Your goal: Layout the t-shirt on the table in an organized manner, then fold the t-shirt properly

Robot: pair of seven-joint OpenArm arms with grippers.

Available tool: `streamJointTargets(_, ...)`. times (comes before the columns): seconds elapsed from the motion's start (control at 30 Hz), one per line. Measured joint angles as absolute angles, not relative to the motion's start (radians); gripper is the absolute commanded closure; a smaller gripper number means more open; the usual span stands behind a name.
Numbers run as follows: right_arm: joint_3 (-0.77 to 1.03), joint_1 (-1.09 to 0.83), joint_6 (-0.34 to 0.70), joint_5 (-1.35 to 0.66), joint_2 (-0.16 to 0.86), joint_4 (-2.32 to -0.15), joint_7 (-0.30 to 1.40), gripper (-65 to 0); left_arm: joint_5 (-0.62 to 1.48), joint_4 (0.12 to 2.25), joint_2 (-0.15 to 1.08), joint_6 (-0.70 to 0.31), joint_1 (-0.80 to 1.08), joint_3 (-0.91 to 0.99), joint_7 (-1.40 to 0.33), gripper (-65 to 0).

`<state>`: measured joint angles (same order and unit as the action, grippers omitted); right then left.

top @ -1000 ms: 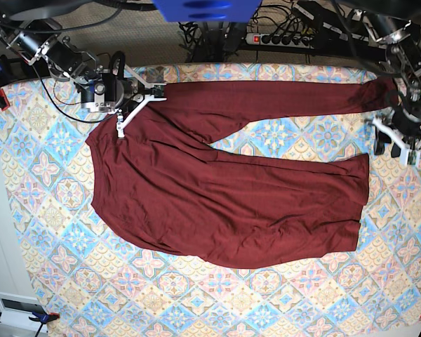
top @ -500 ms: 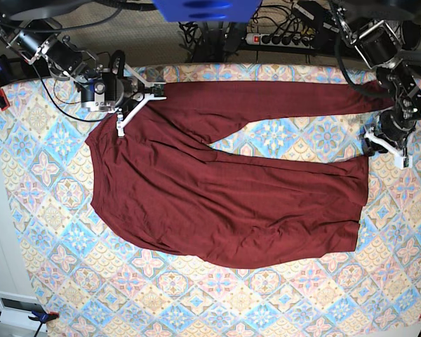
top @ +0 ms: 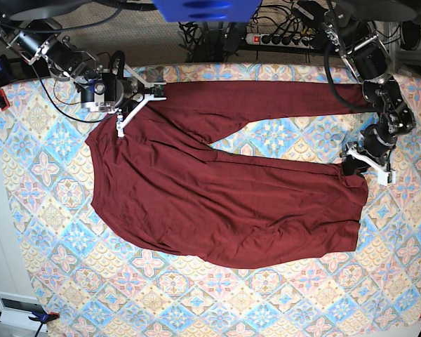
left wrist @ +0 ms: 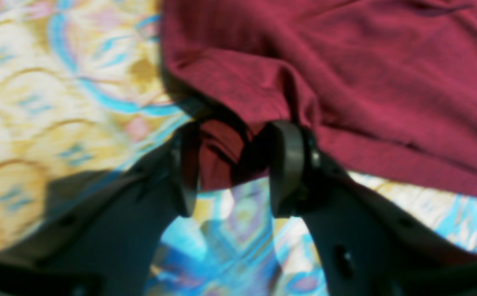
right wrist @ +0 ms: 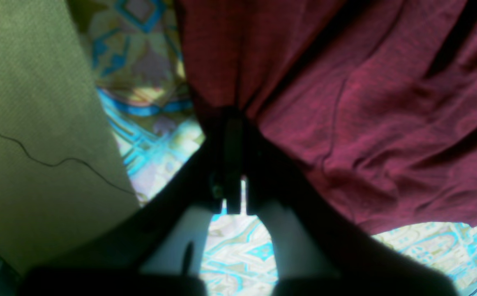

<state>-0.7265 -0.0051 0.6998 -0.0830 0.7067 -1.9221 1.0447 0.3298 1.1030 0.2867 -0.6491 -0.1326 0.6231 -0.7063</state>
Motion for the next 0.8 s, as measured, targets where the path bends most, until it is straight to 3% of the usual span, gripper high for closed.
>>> streamJointTargets(0.07, -0.727, -0.006, 0.700, -0.083, 0.707, -1.922, 1.045, 0.0, 0.332, 1.103, 0.285, -0.648, -0.130, 0.623, -0.711, -2.3)
streamJointTargets(0.1, -0.727, -0.006, 0.700, -0.083, 0.707, -1.922, 1.045, 0.0, 0.332, 1.103, 0.286, -0.648, -0.130, 0.623, -0.714, 0.0)
streamJointTargets(0.27, -0.727, -0.006, 0.700, -0.083, 0.707, -1.922, 1.045, 0.0, 0.335, 1.098, 0.363, -0.658, -0.105, 0.618, -0.743, -0.5)
streamJointTargets(0.53, -0.725, -0.006, 0.700, -0.083, 0.707, -1.922, 1.044, 0.0, 0.518, 1.205, 0.538, -0.651, 0.088, 0.611, -0.763, -0.1)
streamJointTargets(0.8, -0.724, -0.039, 0.694, -0.073, 0.707, -1.925, 1.043, 0.0, 0.524, 1.205, 0.550, -0.651, 0.139, 0.611, -0.763, -0.2)
